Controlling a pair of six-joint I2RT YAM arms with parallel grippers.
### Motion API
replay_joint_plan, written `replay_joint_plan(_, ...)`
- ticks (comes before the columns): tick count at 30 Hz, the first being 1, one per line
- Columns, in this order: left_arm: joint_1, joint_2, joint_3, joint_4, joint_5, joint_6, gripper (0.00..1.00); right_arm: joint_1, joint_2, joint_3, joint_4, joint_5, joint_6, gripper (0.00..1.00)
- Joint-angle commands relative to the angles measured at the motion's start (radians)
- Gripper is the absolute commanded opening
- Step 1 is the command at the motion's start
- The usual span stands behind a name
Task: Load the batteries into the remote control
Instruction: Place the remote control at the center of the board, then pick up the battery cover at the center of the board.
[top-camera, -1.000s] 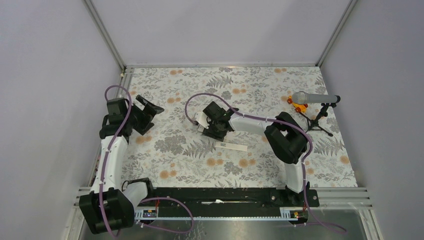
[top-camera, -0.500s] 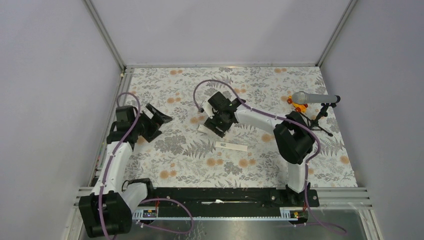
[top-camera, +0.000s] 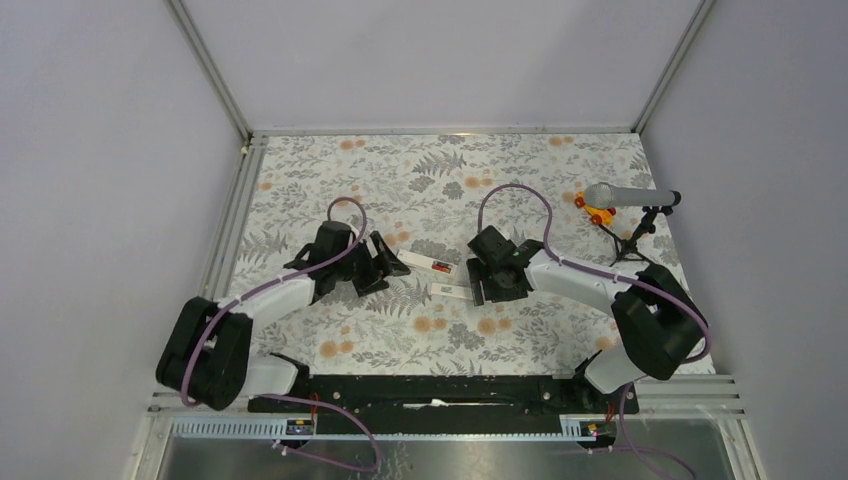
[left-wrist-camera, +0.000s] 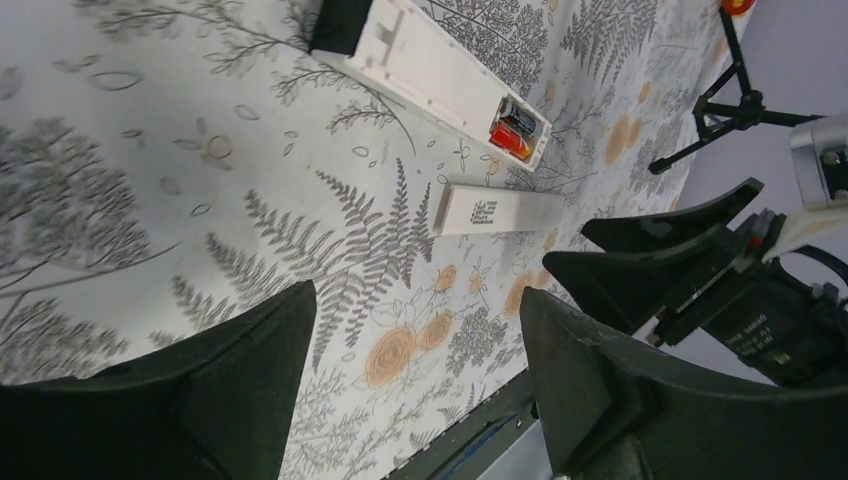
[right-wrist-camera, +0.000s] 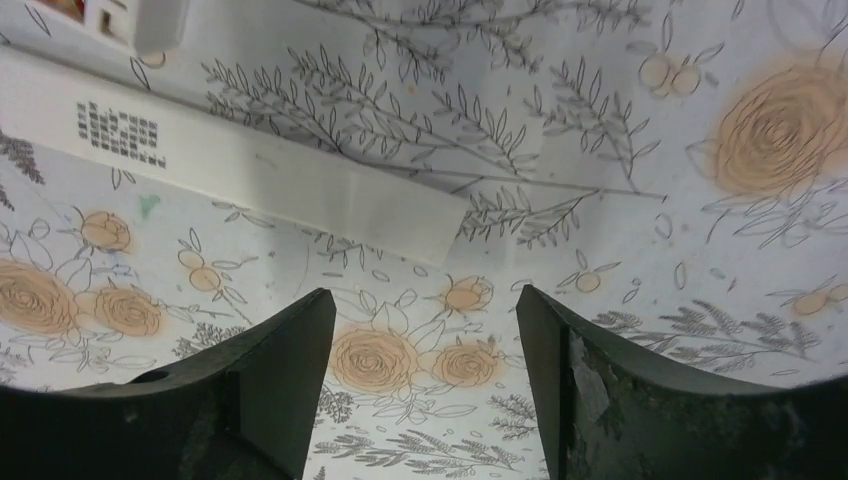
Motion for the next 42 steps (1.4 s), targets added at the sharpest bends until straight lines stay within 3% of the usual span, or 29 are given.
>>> replay_joint_plan(1, -0.06, 0.098, 0.082, 0.157, -0.049, -0.006, 0.75, -0.005, -0.106, -0.056, 0.192, -0.091, 0.001, 0.72)
replay_joint_plan(5, -0.062, 0.117, 0.104, 0.11, -0.124, -0.021, 0.73, -0.006, -0.123, -0.086, 0.309, -0.242, -0.302, 0.72)
replay_joint_plan(9, -0.065, 0.124, 0.119, 0.12, -0.087, -0.01, 0.7, -0.007, -0.082, -0.026, 0.308, -0.155, -0.413, 0.72)
replay_joint_plan(14, -0.138, 0.2, 0.132, 0.161, -0.055, 0.023, 0.64, -0.006, 0.044, 0.075, 0.127, 0.015, -0.31, 0.69)
replay_joint_plan(17, -0.171, 0.24, 0.125, 0.203, -0.075, 0.004, 0.64, -0.006, 0.072, 0.074, 0.063, 0.031, -0.203, 0.68)
replay_joint_plan(25, -0.233, 0.307, 0.055, 0.459, -0.141, -0.109, 0.57, -0.005, 0.031, -0.062, 0.174, -0.094, -0.064, 0.47)
replay_joint_plan(35, -0.27, 0.351, 0.091, 0.321, -0.148, -0.166, 0.49, -0.006, 0.056, -0.105, 0.201, -0.137, -0.072, 0.45)
replay_joint_plan(42, -0.27, 0.436, 0.117, 0.417, -0.1, -0.194, 0.49, -0.018, 0.049, -0.164, 0.261, -0.214, -0.118, 0.45)
